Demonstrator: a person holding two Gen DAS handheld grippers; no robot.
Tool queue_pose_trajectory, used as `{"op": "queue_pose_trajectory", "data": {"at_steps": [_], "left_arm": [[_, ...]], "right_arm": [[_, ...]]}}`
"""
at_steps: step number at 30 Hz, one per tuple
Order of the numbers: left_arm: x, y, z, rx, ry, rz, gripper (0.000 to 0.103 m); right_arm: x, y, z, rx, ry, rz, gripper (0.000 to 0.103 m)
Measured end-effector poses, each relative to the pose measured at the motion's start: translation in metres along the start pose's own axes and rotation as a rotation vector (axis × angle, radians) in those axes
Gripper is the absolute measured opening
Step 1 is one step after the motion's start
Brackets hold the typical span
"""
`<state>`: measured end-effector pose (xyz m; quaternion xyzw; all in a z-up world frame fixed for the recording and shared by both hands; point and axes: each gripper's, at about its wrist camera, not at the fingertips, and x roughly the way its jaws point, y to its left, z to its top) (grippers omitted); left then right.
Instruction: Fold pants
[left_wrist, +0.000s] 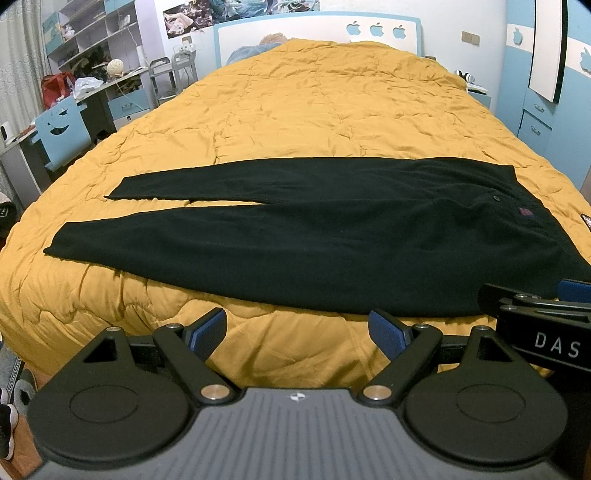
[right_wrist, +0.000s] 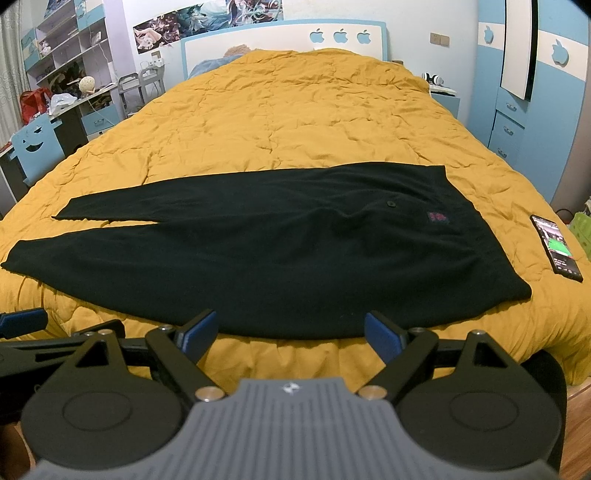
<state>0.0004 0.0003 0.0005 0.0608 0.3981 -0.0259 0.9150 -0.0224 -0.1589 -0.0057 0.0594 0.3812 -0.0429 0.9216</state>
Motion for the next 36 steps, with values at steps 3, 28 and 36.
{"op": "queue_pose_trajectory", "data": {"at_steps": [3,28,36], "left_arm": [[0.000,0.002,0.000,-0.001,0.001,-0.002,0.101],[0.032,0.059,0.000,-0.088,-0.027,-0.090,0.100],[0.067,0.142,0.004,-0.238,0.014,-0.016,0.092]], "right_arm": [[0.000,0.000,0.000,0.000,0.000,0.000,0.083],[0.036,-0.048,-0.007,-0.008,-0.076,-0.015,0.083],[0.067,-0.151,-0.025,0.193,-0.072,-0.012,0.083]]}}
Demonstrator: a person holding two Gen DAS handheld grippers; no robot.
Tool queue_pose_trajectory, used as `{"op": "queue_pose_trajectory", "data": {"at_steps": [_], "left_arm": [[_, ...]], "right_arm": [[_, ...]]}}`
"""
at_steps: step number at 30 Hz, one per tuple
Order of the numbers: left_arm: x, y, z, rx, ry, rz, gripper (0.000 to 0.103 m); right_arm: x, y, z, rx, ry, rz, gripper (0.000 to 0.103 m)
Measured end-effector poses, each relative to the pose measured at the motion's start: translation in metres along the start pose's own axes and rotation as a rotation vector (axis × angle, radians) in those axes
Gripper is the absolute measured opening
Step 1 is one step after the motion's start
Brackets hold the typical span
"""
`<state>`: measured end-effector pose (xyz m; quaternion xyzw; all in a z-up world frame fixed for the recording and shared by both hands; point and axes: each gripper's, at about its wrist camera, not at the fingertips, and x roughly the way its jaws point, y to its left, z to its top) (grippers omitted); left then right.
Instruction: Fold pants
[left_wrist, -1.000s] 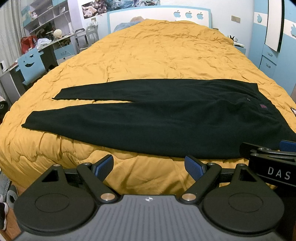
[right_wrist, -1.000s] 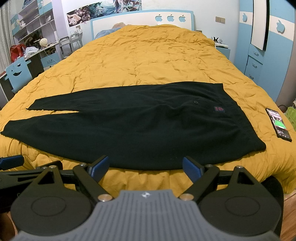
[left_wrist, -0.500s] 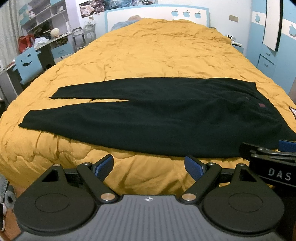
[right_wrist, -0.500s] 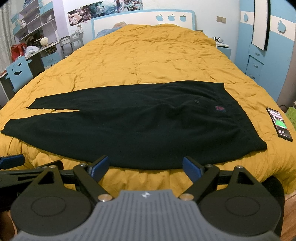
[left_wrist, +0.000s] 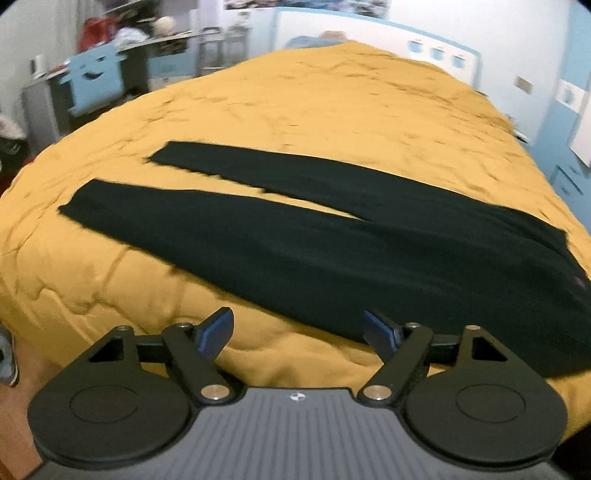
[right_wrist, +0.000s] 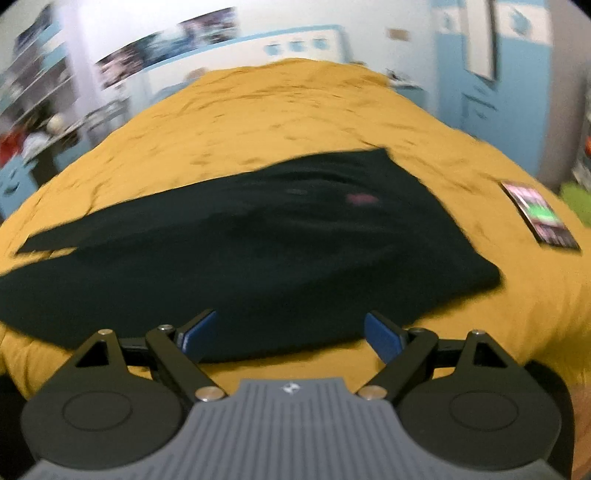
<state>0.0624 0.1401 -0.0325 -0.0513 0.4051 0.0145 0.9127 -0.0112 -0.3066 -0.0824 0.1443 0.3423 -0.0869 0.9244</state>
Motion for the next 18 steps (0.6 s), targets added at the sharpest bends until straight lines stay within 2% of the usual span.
{"op": "queue_pose_trajectory", "data": {"at_steps": [3,6,9,13,17,18], "left_arm": [[0.014,0.028,0.007,-0.080,0.009,0.034,0.092],[0.032,0.053,0.014,-0.149,0.035,0.061,0.085],[0.047,0.073,0.022,-0.236,0.053,0.052,0.082],[0.059,0.099,0.029,-0.357,0.037,0.041,0.078],[0.070,0.136,0.030,-0.566,0.001,-0.051,0.078],[0.073,0.146,0.029,-0.618,-0.008,-0.079,0.078]], "right_arm": [[0.005,-0.041,0.004,0.142,0.008,0.001,0.083],[0.014,-0.070,0.006,0.239,0.017,-0.010,0.082],[0.023,-0.082,0.008,0.292,-0.002,0.003,0.082],[0.035,-0.078,0.015,0.295,-0.049,-0.018,0.081],[0.046,-0.081,0.019,0.308,-0.049,-0.021,0.056],[0.049,-0.082,0.020,0.313,-0.043,-0.013,0.055]]}}
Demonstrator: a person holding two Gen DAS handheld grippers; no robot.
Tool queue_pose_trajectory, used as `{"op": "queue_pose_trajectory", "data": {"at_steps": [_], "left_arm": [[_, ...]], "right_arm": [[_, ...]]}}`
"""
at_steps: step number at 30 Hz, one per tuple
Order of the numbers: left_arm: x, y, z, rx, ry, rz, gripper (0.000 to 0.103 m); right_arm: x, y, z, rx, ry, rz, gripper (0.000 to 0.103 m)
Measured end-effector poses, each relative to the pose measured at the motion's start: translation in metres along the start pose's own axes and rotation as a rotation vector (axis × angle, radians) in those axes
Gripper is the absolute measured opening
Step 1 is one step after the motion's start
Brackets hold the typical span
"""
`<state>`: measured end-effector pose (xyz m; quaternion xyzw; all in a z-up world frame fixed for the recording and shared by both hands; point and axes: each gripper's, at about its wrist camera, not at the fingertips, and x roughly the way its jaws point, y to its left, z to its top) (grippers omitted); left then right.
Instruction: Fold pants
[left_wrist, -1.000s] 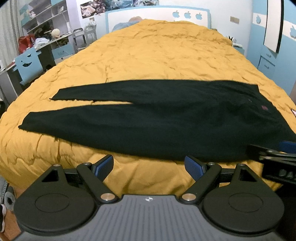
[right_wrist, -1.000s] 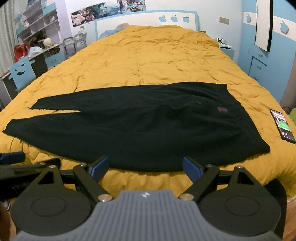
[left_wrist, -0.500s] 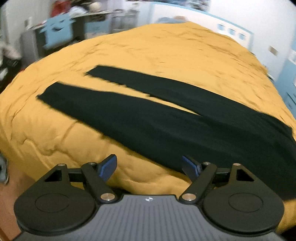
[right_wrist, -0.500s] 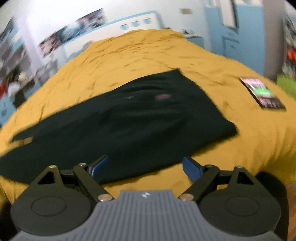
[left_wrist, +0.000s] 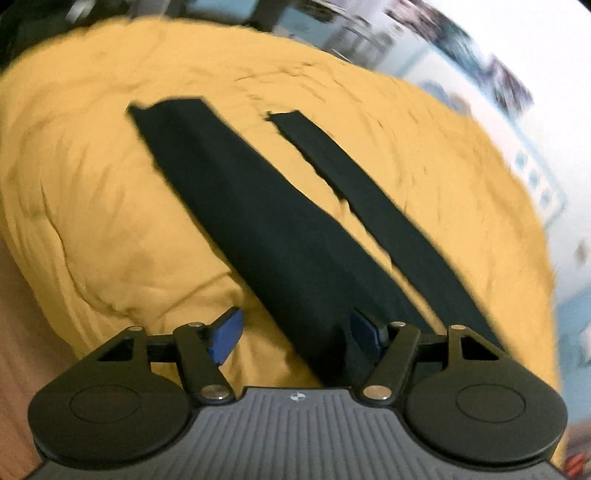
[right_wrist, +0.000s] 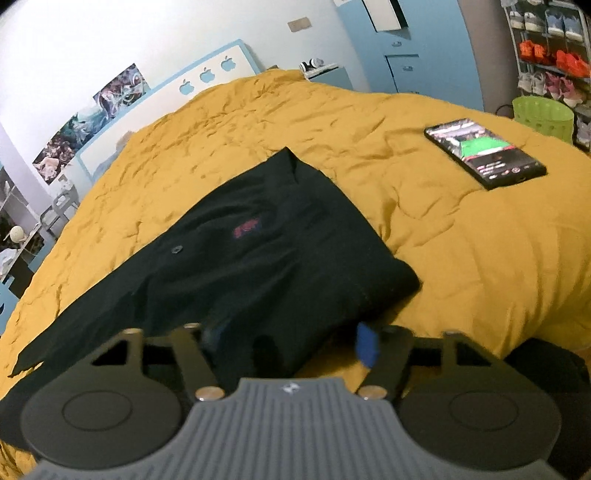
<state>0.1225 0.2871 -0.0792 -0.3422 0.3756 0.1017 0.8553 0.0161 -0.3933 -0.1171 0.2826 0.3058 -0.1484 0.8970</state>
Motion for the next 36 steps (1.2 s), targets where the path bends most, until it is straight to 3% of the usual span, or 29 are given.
{"op": "queue_pose_trajectory", "data": {"at_steps": [6,13,14,15,16,17,20,25,36], "left_arm": [[0.009,0.027,0.023,-0.125,-0.084,-0.032,0.078],[0.021,0.042,0.042,-0.281,-0.164,0.000,0.076],[0.021,0.041,0.044,-0.284,-0.179,0.017,0.044],[0.017,0.038,0.044,-0.277,-0.199,0.073,0.020],[0.016,0.034,0.046,-0.249,-0.206,0.124,0.006],[0.015,0.032,0.047,-0.231,-0.210,0.134,0.004],[0.011,0.034,0.050,-0.233,-0.202,0.109,0.004],[0.010,0.025,0.069,-0.208,-0.194,0.097,0.003],[0.019,-0.037,0.121,-0.107,-0.162,0.048,0.003]], "right_arm": [[0.002,-0.004,0.005,-0.010,0.006,0.010,0.038],[-0.008,-0.013,0.004,0.053,0.002,0.018,0.024],[-0.009,-0.013,0.005,0.056,0.000,0.015,0.018],[-0.010,-0.014,0.005,0.059,0.002,0.015,0.015],[-0.011,-0.015,0.005,0.064,0.004,0.017,0.011],[-0.011,-0.017,0.006,0.072,0.006,0.021,0.008],[-0.013,-0.020,0.009,0.101,0.010,0.045,0.000],[-0.022,-0.019,0.022,0.120,-0.020,0.093,0.000],[-0.018,0.002,0.077,0.155,-0.041,0.191,0.000]]}}
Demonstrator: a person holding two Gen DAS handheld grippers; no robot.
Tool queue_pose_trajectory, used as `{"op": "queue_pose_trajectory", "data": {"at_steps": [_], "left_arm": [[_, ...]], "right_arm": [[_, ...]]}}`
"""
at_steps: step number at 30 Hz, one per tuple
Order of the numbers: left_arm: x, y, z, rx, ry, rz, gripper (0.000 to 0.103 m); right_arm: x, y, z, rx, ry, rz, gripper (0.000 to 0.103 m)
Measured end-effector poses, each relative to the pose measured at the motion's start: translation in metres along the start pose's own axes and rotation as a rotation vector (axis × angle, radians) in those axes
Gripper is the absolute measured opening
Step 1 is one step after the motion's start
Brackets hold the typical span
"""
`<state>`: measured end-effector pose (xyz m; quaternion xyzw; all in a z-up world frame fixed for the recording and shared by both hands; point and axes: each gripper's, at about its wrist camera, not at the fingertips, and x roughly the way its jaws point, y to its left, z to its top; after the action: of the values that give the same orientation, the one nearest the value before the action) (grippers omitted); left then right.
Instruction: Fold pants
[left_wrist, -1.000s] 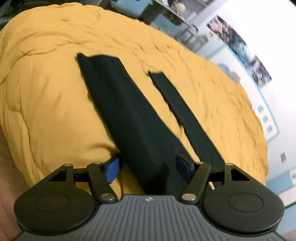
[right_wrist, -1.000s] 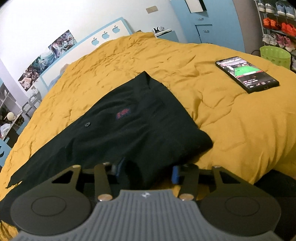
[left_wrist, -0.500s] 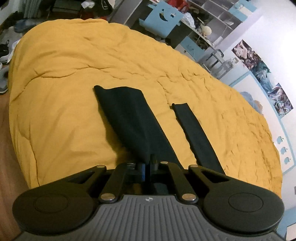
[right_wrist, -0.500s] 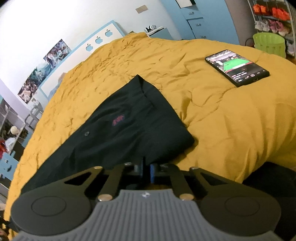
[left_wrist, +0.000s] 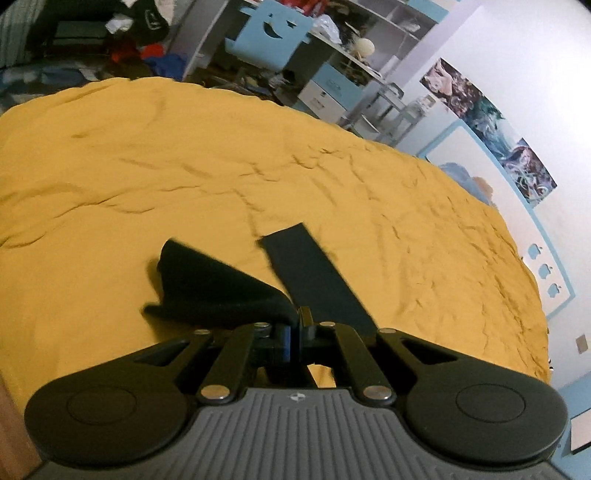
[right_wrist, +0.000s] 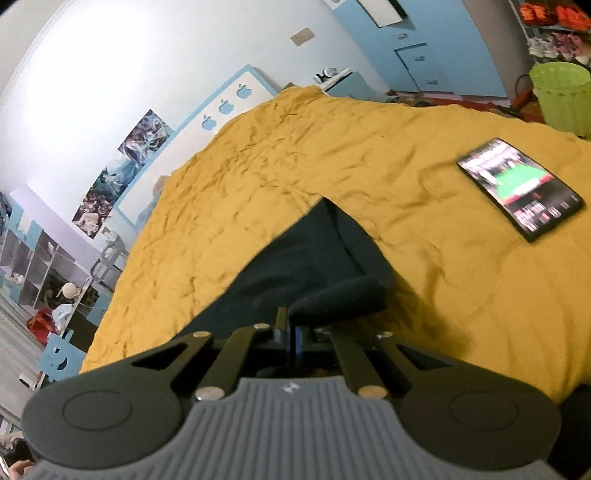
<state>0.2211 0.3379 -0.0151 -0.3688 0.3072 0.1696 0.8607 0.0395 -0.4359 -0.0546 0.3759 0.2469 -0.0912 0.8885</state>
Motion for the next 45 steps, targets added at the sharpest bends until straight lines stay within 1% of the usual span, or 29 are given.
{"op": "queue_pose_trajectory", "data": {"at_steps": [5,10,12,15,19,22,25,29,31,33,34,35,37,39,41,42,43,44,45], "left_arm": [[0.024,-0.025,0.014,0.021,0.027,0.015,0.003],[0.050,-0.042,0.026,-0.004,0.059,0.031,0.003],[0.061,-0.050,0.031,-0.014,0.069,0.041,0.003],[0.081,-0.064,0.037,0.005,0.085,0.062,0.003],[0.116,-0.079,0.042,-0.003,0.134,0.105,0.003],[0.143,-0.081,0.042,-0.011,0.171,0.145,0.003],[0.166,-0.085,0.043,-0.004,0.192,0.188,0.003],[0.192,-0.097,0.044,0.031,0.212,0.231,0.003],[0.206,-0.100,0.045,0.028,0.229,0.234,0.003],[0.219,-0.098,0.046,0.005,0.263,0.226,0.004],[0.223,-0.094,0.047,-0.024,0.265,0.211,0.005],[0.226,-0.089,0.049,-0.064,0.258,0.198,0.009],[0.229,-0.076,0.052,-0.151,0.231,0.168,0.013],[0.230,-0.061,0.058,-0.222,0.207,0.120,0.013],[0.225,-0.048,0.064,-0.277,0.151,0.080,0.013],[0.221,-0.042,0.067,-0.290,0.114,0.075,0.013],[0.216,-0.036,0.070,-0.293,0.077,0.089,0.014],[0.212,-0.032,0.073,-0.289,0.045,0.114,0.015],[0.208,-0.029,0.076,-0.266,0.016,0.149,0.016]], "right_arm": [[0.025,0.017,0.030,0.013,0.030,0.028,0.000],[0.054,0.029,0.063,0.027,0.037,0.030,0.000],[0.072,0.033,0.077,0.035,0.049,0.027,0.000],[0.108,0.042,0.098,0.032,0.081,0.015,0.000],[0.163,0.050,0.122,0.039,0.146,-0.007,0.000],[0.203,0.049,0.133,0.058,0.204,-0.043,0.000],[0.241,0.039,0.140,0.124,0.266,-0.082,0.000],[0.272,0.028,0.140,0.166,0.296,-0.114,0.000],[0.284,0.025,0.142,0.184,0.299,-0.118,0.000],[0.294,0.019,0.141,0.220,0.304,-0.098,0.000],[0.297,0.014,0.142,0.250,0.299,-0.089,0.004],[0.299,0.009,0.142,0.279,0.287,-0.086,0.006],[0.302,-0.001,0.141,0.334,0.273,-0.061,0.007],[0.303,-0.010,0.144,0.387,0.242,-0.029,0.007],[0.300,-0.018,0.148,0.435,0.185,0.005,0.008],[0.296,-0.022,0.150,0.449,0.138,0.005,0.008],[0.293,-0.025,0.152,0.457,0.111,-0.015,0.013],[0.289,-0.028,0.155,0.460,0.090,-0.047,0.017],[0.287,-0.026,0.157,0.431,0.084,-0.083,0.017]]}}
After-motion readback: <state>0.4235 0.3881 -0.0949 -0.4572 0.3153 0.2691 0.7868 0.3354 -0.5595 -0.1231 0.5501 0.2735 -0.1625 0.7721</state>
